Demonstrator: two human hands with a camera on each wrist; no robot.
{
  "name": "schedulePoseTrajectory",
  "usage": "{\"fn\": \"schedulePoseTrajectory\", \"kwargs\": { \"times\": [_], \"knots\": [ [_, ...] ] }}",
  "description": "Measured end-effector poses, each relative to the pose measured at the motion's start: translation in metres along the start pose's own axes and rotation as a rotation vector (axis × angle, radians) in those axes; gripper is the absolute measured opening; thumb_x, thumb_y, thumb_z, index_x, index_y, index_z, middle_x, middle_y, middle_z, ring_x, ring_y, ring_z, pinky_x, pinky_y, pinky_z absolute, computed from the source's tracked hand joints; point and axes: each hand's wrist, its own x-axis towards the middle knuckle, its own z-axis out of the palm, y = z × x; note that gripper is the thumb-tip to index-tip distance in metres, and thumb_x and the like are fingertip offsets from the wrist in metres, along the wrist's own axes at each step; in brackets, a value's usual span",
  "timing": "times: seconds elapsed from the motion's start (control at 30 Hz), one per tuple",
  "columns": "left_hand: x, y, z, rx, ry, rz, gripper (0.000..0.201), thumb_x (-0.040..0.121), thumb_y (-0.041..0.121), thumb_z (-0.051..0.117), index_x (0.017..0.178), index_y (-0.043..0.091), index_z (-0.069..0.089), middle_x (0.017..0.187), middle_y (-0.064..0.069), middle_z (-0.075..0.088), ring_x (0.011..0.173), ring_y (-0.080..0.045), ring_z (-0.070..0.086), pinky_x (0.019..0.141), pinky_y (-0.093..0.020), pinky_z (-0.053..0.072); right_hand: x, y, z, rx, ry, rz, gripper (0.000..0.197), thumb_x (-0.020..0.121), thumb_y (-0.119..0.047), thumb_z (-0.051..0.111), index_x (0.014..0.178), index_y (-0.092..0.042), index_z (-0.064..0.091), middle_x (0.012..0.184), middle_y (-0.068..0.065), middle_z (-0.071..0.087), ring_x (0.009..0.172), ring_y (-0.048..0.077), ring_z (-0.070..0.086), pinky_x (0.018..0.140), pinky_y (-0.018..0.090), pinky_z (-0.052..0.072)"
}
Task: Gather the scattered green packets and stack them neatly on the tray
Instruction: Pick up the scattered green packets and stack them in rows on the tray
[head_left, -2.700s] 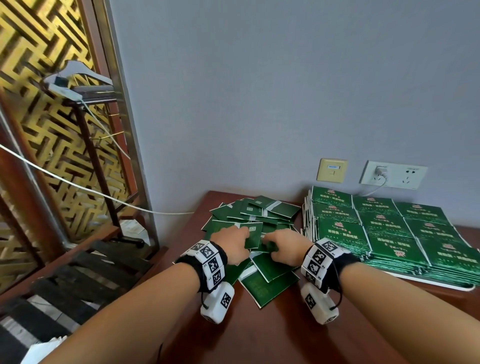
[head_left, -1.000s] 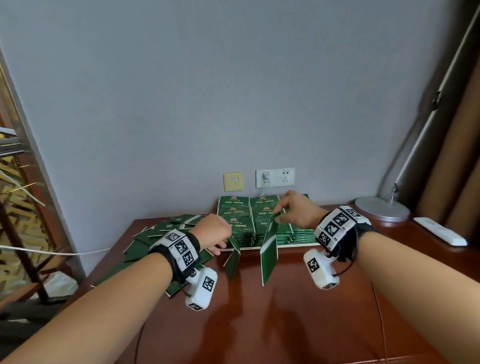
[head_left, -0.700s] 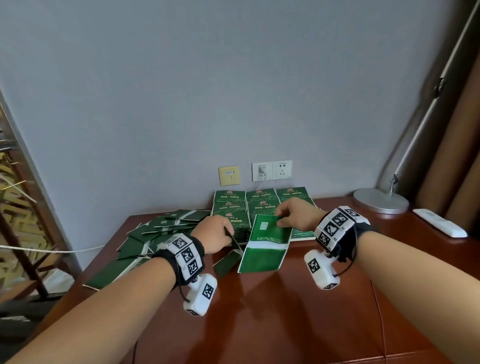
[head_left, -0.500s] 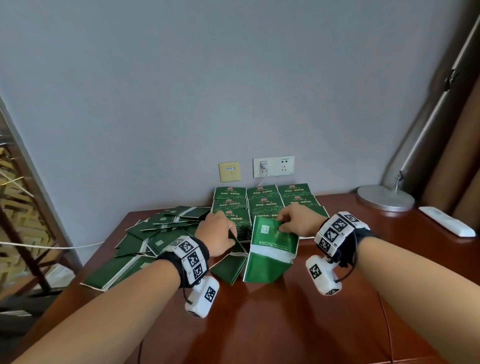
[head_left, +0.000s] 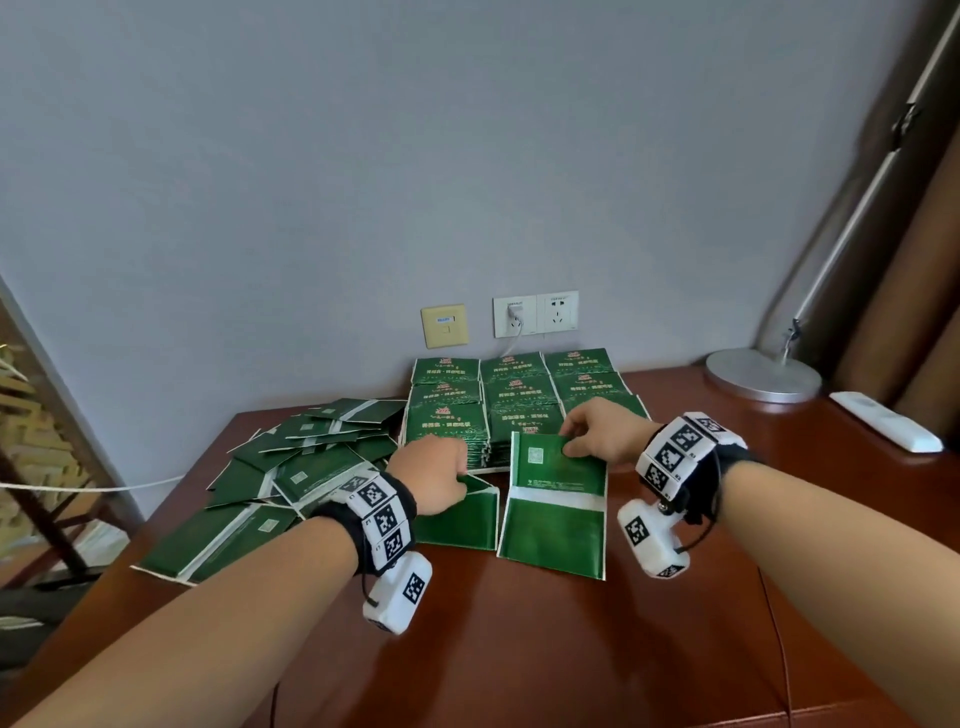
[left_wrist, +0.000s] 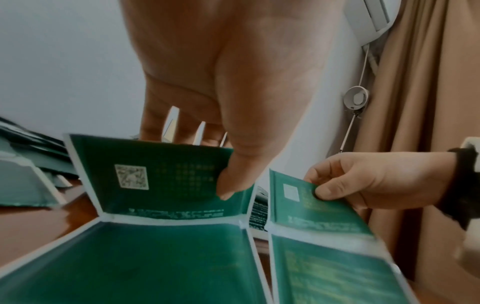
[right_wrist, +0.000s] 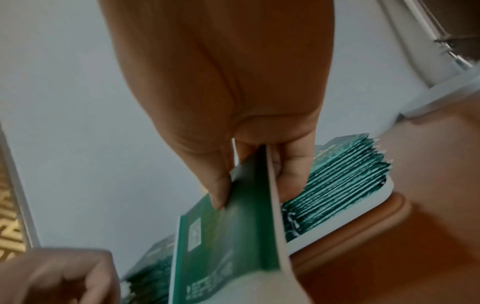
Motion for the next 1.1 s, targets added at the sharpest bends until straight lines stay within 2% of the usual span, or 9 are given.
{"fn": "schedulePoseTrajectory", "kwargs": {
  "times": [0.17, 0.27, 0.33, 0.4, 0.47, 0.6, 0.83, 1.0, 1.1],
  "knots": [
    [-0.003, 0.008, 0.008, -0.018, -0.072, -0.005, 0.01, 0.079, 0.017, 0.061, 0.084, 0.02, 0.053, 0.085, 0.0, 0.06, 0.072, -0.017, 0.053, 0.064, -0.031, 0.043, -0.007, 0.007, 0.012, -0.133, 0.04, -0.075, 0.013, 0.08, -0.019, 0.075, 0.086, -0.021, 0.063, 0.084, -0.008, 0.059, 0.08, 0.013, 0.058, 0.062, 0.018, 0.04],
    [-0.003, 0.01, 0.014, -0.041, -0.13, 0.018, 0.011, 0.079, 0.02, 0.064, 0.085, 0.019, 0.055, 0.087, 0.001, 0.061, 0.076, -0.018, 0.056, 0.062, -0.029, 0.042, -0.01, 0.007, 0.02, -0.156, 0.012, -0.14, 0.016, 0.077, -0.016, 0.075, 0.08, -0.022, 0.061, 0.081, -0.01, 0.06, 0.079, 0.014, 0.059, 0.063, 0.019, 0.042],
    [-0.004, 0.011, 0.019, -0.054, -0.184, 0.04, 0.022, 0.078, 0.033, 0.073, 0.088, 0.019, 0.058, 0.088, 0.003, 0.061, 0.077, -0.017, 0.056, 0.061, -0.028, 0.04, -0.012, 0.008, 0.025, -0.169, -0.048, -0.163, 0.018, 0.075, -0.015, 0.076, 0.079, -0.023, 0.06, 0.077, -0.011, 0.059, 0.075, 0.012, 0.058, 0.062, 0.02, 0.042],
    [-0.005, 0.009, 0.025, -0.081, -0.242, 0.06, 0.039, 0.072, 0.051, 0.078, 0.088, 0.02, 0.062, 0.091, 0.004, 0.063, 0.081, -0.015, 0.058, 0.068, -0.031, 0.044, -0.015, 0.01, 0.03, -0.178, -0.151, -0.17, 0.021, 0.072, -0.021, 0.081, 0.081, -0.023, 0.062, 0.075, -0.012, 0.059, 0.069, 0.01, 0.056, 0.059, 0.021, 0.042],
    [-0.006, 0.007, 0.027, -0.142, -0.253, 0.065, 0.041, 0.075, 0.058, 0.074, 0.089, 0.021, 0.065, 0.093, 0.004, 0.065, 0.085, -0.015, 0.06, 0.076, -0.033, 0.049, -0.017, 0.013, 0.034, -0.187, -0.245, -0.16, 0.025, 0.073, -0.034, 0.083, 0.088, -0.022, 0.067, 0.078, -0.01, 0.062, 0.071, 0.009, 0.057, 0.062, 0.023, 0.045],
    [-0.004, -0.004, 0.025, -0.17, -0.191, 0.042, 0.026, 0.088, 0.042, 0.068, 0.104, 0.021, 0.067, 0.109, 0.003, 0.064, 0.099, -0.018, 0.061, 0.092, -0.035, 0.05, -0.018, 0.016, 0.039, -0.206, -0.254, -0.096, 0.039, 0.077, -0.047, 0.077, 0.101, -0.017, 0.071, 0.092, -0.005, 0.067, 0.086, 0.013, 0.062, 0.075, 0.026, 0.049],
    [-0.004, -0.022, 0.033, -0.051, -0.255, -0.041, 0.061, 0.09, 0.043, 0.066, 0.145, 0.025, 0.045, 0.148, -0.003, 0.042, 0.134, -0.025, 0.041, 0.111, -0.035, 0.035, -0.014, 0.024, 0.053, -0.327, -0.222, 0.022, 0.06, 0.074, -0.05, 0.077, 0.119, -0.014, 0.06, 0.112, 0.001, 0.062, 0.098, 0.019, 0.059, 0.081, 0.03, 0.05],
    [-0.004, -0.024, 0.035, -0.057, -0.26, -0.046, 0.063, 0.091, 0.039, 0.066, 0.148, 0.025, 0.042, 0.151, -0.005, 0.038, 0.137, -0.025, 0.038, 0.112, -0.032, 0.032, -0.012, 0.021, 0.056, -0.316, -0.225, 0.077, 0.064, 0.075, -0.045, 0.079, 0.123, -0.009, 0.057, 0.117, 0.005, 0.062, 0.104, 0.022, 0.059, 0.079, 0.028, 0.047],
    [-0.002, -0.026, 0.036, -0.066, -0.256, -0.07, 0.067, 0.088, 0.04, 0.07, 0.147, 0.024, 0.043, 0.15, -0.004, 0.041, 0.136, -0.025, 0.04, 0.112, -0.034, 0.035, -0.013, 0.02, 0.056, -0.275, -0.221, 0.089, 0.063, 0.071, -0.043, 0.083, 0.119, -0.014, 0.054, 0.112, 0.002, 0.059, 0.1, 0.019, 0.057, 0.077, 0.027, 0.046]
  ]
}}
